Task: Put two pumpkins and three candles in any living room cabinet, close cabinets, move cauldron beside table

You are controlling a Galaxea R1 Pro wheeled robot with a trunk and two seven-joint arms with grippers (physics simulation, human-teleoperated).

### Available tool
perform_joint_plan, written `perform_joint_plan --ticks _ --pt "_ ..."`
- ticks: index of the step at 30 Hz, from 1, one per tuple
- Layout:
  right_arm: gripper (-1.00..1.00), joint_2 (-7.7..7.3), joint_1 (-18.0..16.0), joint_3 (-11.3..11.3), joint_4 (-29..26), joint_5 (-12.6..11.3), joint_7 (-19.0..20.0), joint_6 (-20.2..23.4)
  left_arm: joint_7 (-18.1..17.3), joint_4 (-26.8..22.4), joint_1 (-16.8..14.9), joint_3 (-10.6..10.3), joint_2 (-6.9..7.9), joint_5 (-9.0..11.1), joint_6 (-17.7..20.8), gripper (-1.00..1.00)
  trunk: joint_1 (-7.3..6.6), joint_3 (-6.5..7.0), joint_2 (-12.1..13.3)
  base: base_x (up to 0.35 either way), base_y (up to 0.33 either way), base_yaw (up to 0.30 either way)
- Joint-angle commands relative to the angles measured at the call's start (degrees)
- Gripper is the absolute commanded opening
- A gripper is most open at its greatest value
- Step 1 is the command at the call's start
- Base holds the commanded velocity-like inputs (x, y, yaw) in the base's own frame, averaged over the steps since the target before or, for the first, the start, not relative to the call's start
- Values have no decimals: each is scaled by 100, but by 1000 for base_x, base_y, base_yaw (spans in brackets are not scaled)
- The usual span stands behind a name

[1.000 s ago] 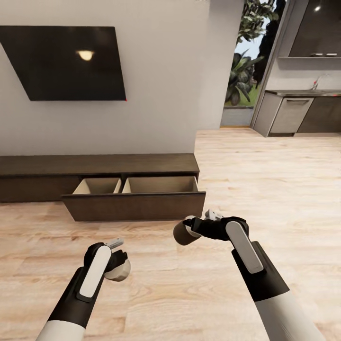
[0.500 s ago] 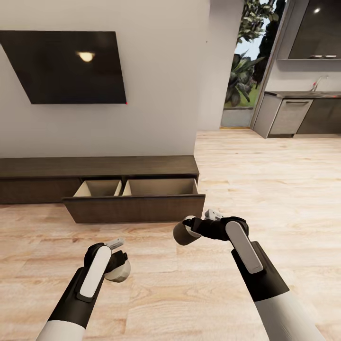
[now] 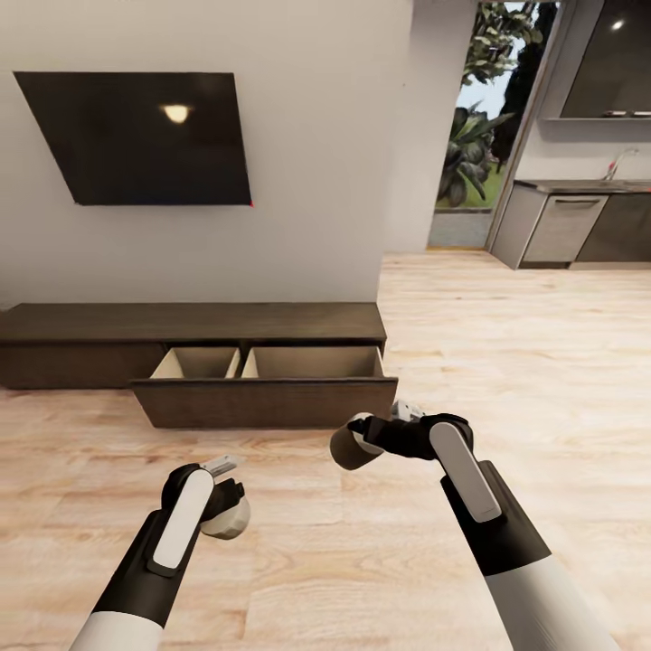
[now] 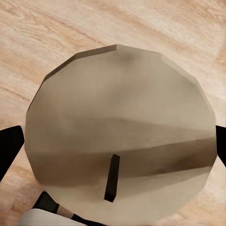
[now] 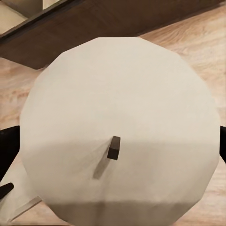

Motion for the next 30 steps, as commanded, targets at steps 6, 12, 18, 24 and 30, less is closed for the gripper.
perform_joint_plan --ticks 6,12,18,24,30 --pt "-100 0 -3 34 -18 6 -106 452 48 -8 -5 29 23 18 33 -100 -133 131 239 0 0 224" --pt "-100 -29 -3 21 -11 3 -591 589 54 -12 -5 -17 16 0 40 -100 -264 246 480 0 0 248" --pt "-100 -43 -3 17 349 7 -693 548 54 1 -5 -58 4 -1 40 -100 -396 354 721 0 0 192" --pt "-100 -42 -3 20 912 9 -706 436 60 35 -5 -266 0 -1 82 -100 -528 462 961 0 0 18" --pt "-100 -58 13 20 2165 27 -613 -596 75 425 -34 -735 1 -16 92 -100 -616 534 1122 0 0 -36"
